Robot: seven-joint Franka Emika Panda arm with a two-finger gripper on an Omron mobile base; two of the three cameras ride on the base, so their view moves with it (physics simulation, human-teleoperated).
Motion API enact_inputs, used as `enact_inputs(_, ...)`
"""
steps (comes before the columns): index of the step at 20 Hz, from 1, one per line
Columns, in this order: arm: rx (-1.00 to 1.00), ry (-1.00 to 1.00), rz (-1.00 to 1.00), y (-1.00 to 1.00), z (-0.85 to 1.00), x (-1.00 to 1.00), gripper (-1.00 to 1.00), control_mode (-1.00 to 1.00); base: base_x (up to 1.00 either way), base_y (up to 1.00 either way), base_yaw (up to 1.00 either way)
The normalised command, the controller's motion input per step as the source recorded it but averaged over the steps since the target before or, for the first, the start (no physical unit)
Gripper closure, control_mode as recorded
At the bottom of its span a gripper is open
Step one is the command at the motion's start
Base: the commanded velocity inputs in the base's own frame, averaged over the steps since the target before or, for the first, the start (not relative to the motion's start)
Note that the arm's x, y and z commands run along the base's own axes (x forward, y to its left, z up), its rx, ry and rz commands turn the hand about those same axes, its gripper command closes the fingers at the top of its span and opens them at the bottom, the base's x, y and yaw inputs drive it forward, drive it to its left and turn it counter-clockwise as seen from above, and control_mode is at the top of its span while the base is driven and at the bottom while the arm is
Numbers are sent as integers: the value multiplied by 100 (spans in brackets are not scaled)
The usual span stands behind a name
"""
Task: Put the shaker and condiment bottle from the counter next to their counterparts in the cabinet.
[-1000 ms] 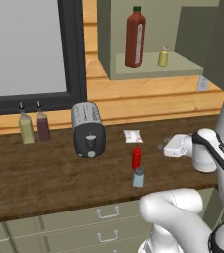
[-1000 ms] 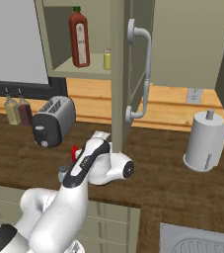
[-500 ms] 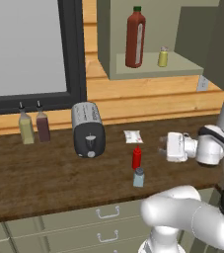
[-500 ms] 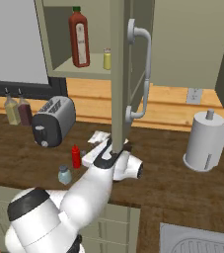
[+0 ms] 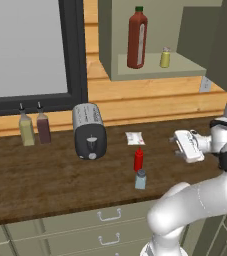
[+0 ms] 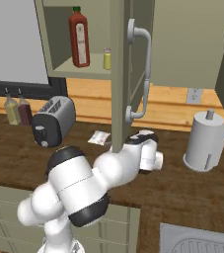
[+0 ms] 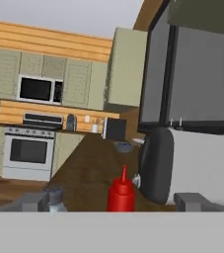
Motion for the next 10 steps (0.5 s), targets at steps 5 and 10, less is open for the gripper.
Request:
enact_inputs(5, -26, 7, 0, 40, -43, 3, -100, -100, 0, 0, 0)
enact_inputs(10, -18, 8, 0, 35, -10, 2, -100, -100, 0, 0, 0)
